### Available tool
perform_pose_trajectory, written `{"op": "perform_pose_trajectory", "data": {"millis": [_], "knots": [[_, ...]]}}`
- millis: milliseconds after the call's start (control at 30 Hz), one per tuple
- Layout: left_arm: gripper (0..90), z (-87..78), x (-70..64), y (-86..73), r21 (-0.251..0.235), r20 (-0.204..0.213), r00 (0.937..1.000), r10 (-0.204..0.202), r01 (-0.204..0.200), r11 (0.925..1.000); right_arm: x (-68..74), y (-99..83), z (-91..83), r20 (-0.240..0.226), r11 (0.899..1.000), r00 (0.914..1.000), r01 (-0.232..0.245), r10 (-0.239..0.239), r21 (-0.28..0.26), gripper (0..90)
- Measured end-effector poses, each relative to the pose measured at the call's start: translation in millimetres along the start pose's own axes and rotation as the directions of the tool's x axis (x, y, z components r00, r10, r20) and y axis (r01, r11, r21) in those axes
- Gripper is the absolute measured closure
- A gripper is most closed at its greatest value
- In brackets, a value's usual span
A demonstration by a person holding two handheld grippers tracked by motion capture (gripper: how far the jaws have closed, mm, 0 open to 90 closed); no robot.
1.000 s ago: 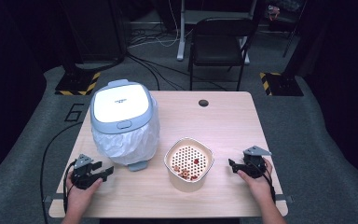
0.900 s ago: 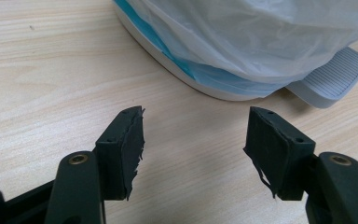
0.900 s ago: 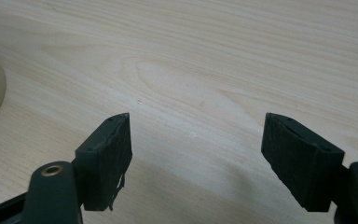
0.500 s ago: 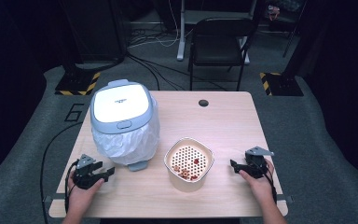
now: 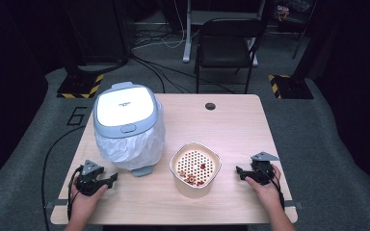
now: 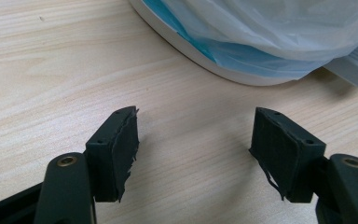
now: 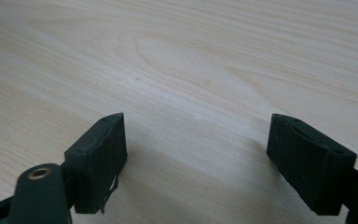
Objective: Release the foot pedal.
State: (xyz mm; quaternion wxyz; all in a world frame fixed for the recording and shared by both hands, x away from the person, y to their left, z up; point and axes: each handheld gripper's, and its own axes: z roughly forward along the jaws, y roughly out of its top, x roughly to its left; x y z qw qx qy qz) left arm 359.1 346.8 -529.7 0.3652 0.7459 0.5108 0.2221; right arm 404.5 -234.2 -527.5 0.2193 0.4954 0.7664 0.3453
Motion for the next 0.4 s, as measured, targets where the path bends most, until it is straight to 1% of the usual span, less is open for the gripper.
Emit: {"op": "perform_pose_trajectory", "data": {"millis": [67, 100, 133, 167, 233, 267, 300, 333, 367, 400], "knots": [[31.3, 0.7, -2.7, 0.5, 0.014, -0.016, 0.9996, 0.024, -0.023, 0.9996, 0.0, 0.1, 0.4, 0.002, 1.0, 1.0, -0.006, 0.006, 0.001, 17.6], [30.0, 1.7, -4.0, 0.4, 0.008, -0.025, 0.9993, 0.026, -0.026, 0.9996, -0.3, 0.1, 0.5, 0.006, 1.0, 1.0, -0.005, 0.005, 0.004, 16.4], [28.4, 1.9, -5.5, 0.8, 0.018, -0.043, 0.999, 0.009, -0.008, 0.9998, -0.8, 0.1, 0.6, 0.01, 1.0, 0.9999, -0.001, 0.001, 0.007, 15.5], [24.7, 1.7, -6.5, 1.0, 0.026, -0.054, 0.9985, -0.008, 0.009, 0.9996, 0.2, 0.5, 1.1, 0.017, 1.0, 0.9997, -0.016, 0.015, 0.005, 15.0], [20.1, 2.7, -10.7, -0.2, 0.012, -0.103, 0.9936, -0.045, 0.047, 0.9988, -0.2, 0.4, 1.3, 0.021, 1.0, 0.9997, -0.012, 0.012, 0.006, 14.4], [20.0, 2.5, -12.0, -0.7, 0.009, -0.112, 0.9923, -0.052, 0.053, 0.9986, 0.3, 0.6, 1.4, 0.017, 1.0, 0.9996, -0.024, 0.024, 0.005, 13.8], [20.0, 2.0, -12.9, -0.9, 0.01, -0.119, 0.9913, -0.055, 0.057, 0.9983, -0.5, 0.5, 1.6, 0.016, 1.0, 0.9998, -0.015, 0.015, 0.008, 12.3], [20.0, 0.9, -12.8, -0.5, 0.023, -0.117, 0.9917, -0.052, 0.055, 0.9982, -0.9, 0.4, 1.8, 0.02, 1.0, 0.9998, -0.008, 0.008, 0.011, 10.9], [20.0, 1.1, -13.1, -0.7, 0.021, -0.118, 0.9914, -0.057, 0.06, 0.998, 0.1, 0.6, 1.9, 0.017, 1.0, 0.9998, -0.01, 0.01, 0.017, 9.4], [20.0, 1.6, -13.4, -1.1, 0.014, -0.12, 0.9909, -0.061, 0.063, 0.9979, -0.1, 0.8, 2.5, 0.015, 1.0, 0.9999, 0.002, -0.002, 0.019, 7.7]]}}
